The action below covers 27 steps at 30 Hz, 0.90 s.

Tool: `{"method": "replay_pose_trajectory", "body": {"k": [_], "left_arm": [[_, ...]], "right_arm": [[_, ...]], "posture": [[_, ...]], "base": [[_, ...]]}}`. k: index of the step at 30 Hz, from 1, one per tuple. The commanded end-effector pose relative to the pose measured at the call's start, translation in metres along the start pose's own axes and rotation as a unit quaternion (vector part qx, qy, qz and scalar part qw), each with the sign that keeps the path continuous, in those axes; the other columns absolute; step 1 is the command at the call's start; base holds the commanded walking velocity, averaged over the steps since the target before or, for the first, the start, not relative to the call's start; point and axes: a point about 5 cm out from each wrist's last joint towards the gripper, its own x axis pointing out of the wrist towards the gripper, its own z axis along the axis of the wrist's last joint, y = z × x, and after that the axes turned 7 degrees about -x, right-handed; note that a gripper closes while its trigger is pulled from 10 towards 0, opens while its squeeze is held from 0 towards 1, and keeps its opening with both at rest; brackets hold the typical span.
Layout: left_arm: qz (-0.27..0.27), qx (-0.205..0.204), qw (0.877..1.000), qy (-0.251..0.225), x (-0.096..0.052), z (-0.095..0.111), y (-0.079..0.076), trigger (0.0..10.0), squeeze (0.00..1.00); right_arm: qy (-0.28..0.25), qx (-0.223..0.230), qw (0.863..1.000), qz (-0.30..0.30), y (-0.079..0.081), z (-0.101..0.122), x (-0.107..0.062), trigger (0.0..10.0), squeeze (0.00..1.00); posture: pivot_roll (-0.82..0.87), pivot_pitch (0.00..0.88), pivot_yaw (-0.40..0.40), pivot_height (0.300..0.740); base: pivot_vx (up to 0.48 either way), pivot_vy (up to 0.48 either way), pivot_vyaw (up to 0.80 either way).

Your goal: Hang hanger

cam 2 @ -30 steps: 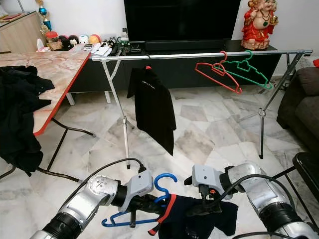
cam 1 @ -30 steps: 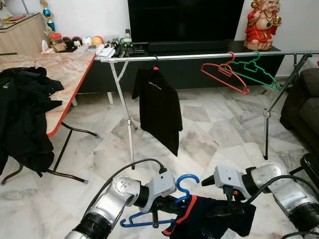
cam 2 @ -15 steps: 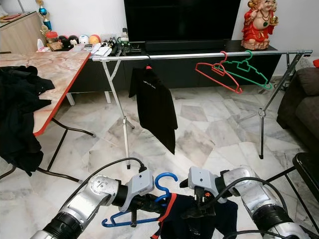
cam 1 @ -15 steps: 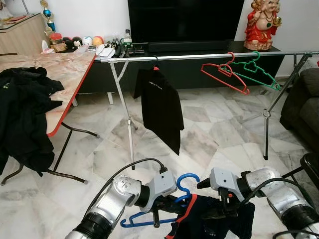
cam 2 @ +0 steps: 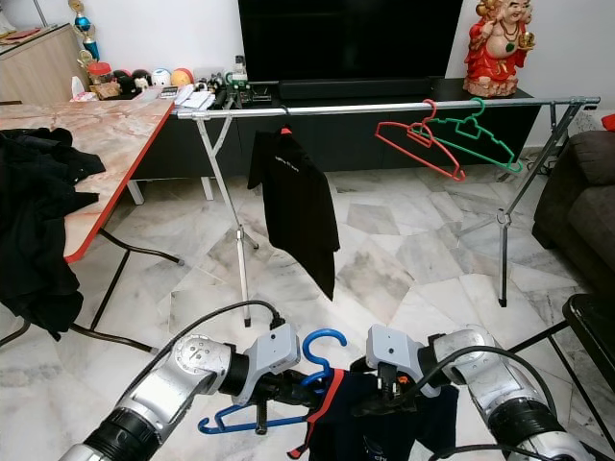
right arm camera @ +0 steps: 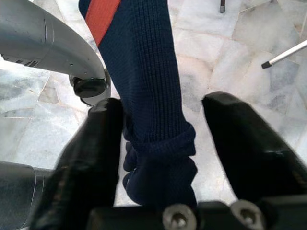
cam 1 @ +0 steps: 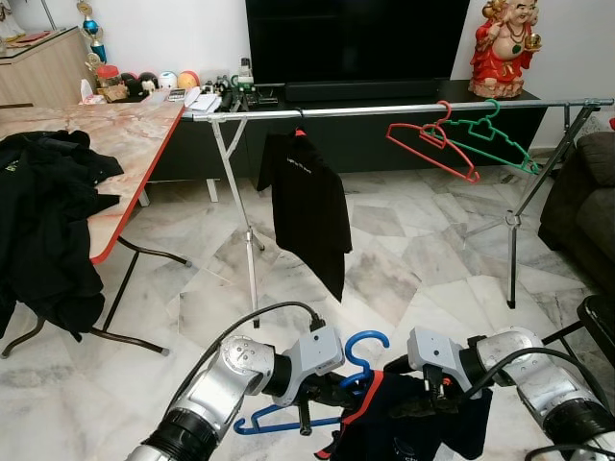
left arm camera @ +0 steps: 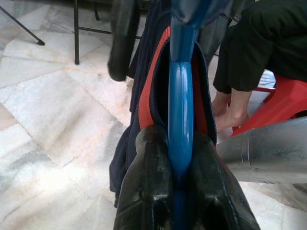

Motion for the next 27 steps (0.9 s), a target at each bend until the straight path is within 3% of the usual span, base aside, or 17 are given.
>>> {"method": "replay_pose_trajectory", "body": {"k": [1,27], "left_arm": [[-0.004,0.029,0.999,-0.026,0.000,0.018,0.000,10.0,0.00],[-0.010,0.053,0.998,-0.045,0.003,0.031,-0.003,10.0,0.00]], "right_arm": [[-0.010,0.007,1.000,0.000,0.003,-0.001,0.003,0.0,0.00],[-0.032,0.032,0.999,0.010,0.007,-0.003,0.008,0.0,0.00]], "posture": [[-0.05,0.006,-0.017,0.740],[-0.05,0.024,-0.014,0.740]], "base": [[0.000,0.000,0.00],[0.000,0.000,0.00]]}}
